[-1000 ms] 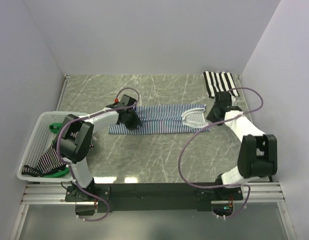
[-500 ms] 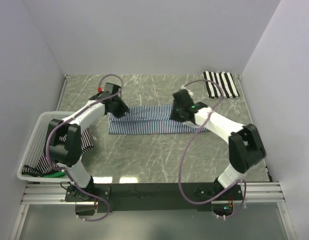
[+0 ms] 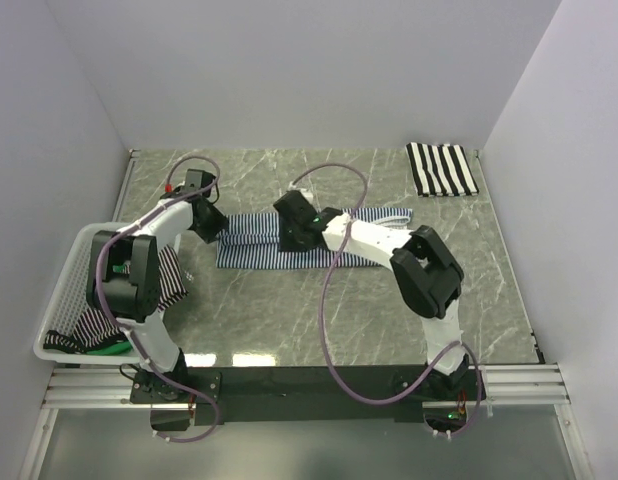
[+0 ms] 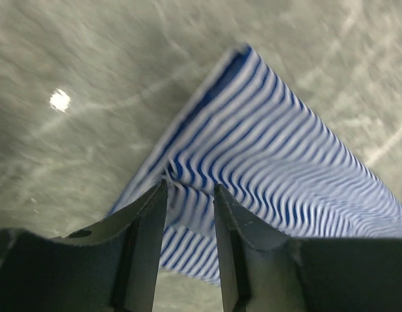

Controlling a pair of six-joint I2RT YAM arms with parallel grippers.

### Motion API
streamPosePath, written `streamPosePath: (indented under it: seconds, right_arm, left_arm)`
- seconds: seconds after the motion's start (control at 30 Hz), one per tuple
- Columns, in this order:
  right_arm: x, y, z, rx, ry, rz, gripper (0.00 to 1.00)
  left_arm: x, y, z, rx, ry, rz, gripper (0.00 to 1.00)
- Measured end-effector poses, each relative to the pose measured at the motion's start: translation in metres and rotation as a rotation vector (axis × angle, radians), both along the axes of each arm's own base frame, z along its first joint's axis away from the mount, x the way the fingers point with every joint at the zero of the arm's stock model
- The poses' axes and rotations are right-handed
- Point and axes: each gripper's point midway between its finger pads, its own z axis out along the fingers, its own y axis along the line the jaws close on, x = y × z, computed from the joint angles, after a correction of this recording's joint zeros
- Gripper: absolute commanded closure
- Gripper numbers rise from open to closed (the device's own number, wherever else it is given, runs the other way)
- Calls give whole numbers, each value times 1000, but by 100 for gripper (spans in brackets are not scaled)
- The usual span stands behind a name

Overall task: Fold and stack the tank tops
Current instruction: Fold the tank top

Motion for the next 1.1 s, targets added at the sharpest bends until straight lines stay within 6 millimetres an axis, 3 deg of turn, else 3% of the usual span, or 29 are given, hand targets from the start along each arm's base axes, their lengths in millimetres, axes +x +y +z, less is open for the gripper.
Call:
streamPosePath:
  seconds: [0.27, 0.43, 0.57, 0.77, 1.1]
  right_arm:
    - [-15, 65, 9, 46, -63, 90, 63]
    - [-17, 120, 10, 78, -120, 150, 60]
    - [-21, 153, 2, 79, -158, 188, 56]
    - [-32, 165, -16, 31, -191, 226, 52]
    - [-21, 170, -11, -31, -310, 194, 51]
  left_arm:
    - [24, 22, -8, 69, 21, 16, 55]
    - [41, 21, -7, 86, 4, -33, 55]
    - [48, 20, -9, 86, 1, -71, 54]
    - [50, 19, -15, 67, 9, -105, 55]
    - [51, 17, -15, 41, 10, -122, 56]
